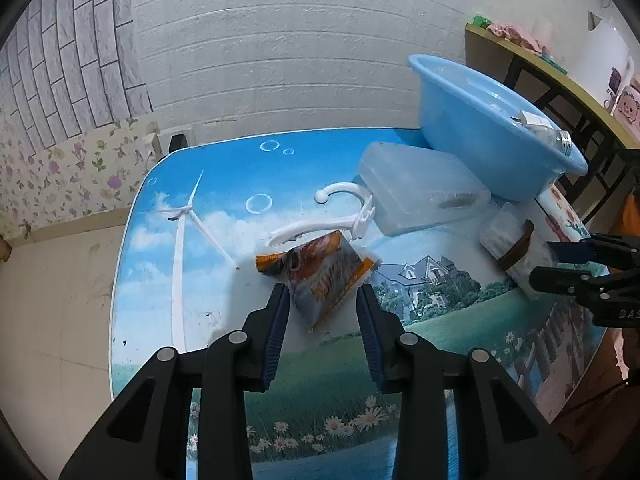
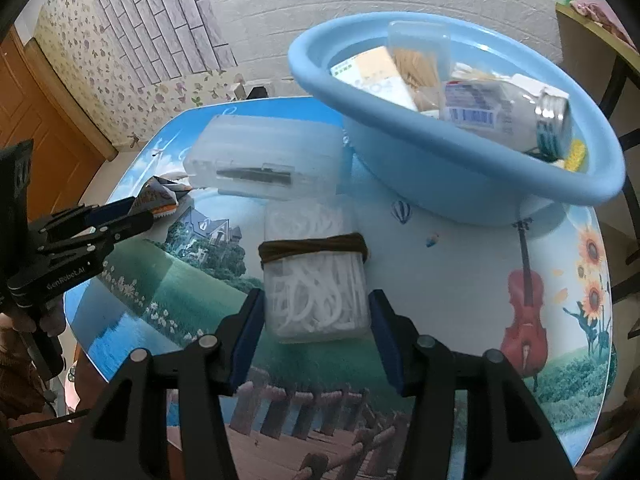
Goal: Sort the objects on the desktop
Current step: 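Move the left tool to the orange snack packet while the right tool approaches the white coil box, then grasp the orange snack packet with the left tool while the right tool grasps the white coil box, then carry the snack packet and coil box over the basin and open both tools, then withdraw both open tools from the basin toward the table, then move the right tool to the clear plastic box while the left tool approaches the white hook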
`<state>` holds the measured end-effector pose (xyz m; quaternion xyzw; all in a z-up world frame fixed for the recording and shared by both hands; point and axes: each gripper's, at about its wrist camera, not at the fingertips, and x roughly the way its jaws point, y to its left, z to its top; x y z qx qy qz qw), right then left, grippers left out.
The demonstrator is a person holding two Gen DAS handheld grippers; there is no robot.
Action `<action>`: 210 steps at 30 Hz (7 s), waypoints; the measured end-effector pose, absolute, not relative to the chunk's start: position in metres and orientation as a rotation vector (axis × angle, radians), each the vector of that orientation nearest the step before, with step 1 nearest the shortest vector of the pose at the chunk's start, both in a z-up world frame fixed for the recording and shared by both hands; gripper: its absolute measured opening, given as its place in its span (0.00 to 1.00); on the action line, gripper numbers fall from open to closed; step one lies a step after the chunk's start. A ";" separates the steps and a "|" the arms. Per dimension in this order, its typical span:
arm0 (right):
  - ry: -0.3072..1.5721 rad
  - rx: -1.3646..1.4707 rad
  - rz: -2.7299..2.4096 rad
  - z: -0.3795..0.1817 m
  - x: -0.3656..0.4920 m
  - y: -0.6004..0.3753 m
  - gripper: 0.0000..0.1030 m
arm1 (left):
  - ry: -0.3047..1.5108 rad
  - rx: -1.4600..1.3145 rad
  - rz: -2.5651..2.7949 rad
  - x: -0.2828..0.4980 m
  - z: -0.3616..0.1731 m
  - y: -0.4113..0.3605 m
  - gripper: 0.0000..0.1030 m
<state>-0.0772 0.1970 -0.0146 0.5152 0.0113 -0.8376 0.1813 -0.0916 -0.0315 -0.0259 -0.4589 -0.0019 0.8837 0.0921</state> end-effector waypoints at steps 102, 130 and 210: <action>0.052 0.996 -2.609 0.084 -0.099 0.277 0.53 | 0.149 -1.063 2.584 -0.154 0.071 0.086 0.42; 0.026 1.080 -2.638 0.058 -0.134 0.297 0.53 | 0.288 -1.089 2.446 -0.183 0.043 0.153 0.59; 0.057 1.250 -2.346 -0.021 -0.127 0.168 0.68 | 0.117 -1.285 2.584 -0.156 -0.014 -0.027 0.84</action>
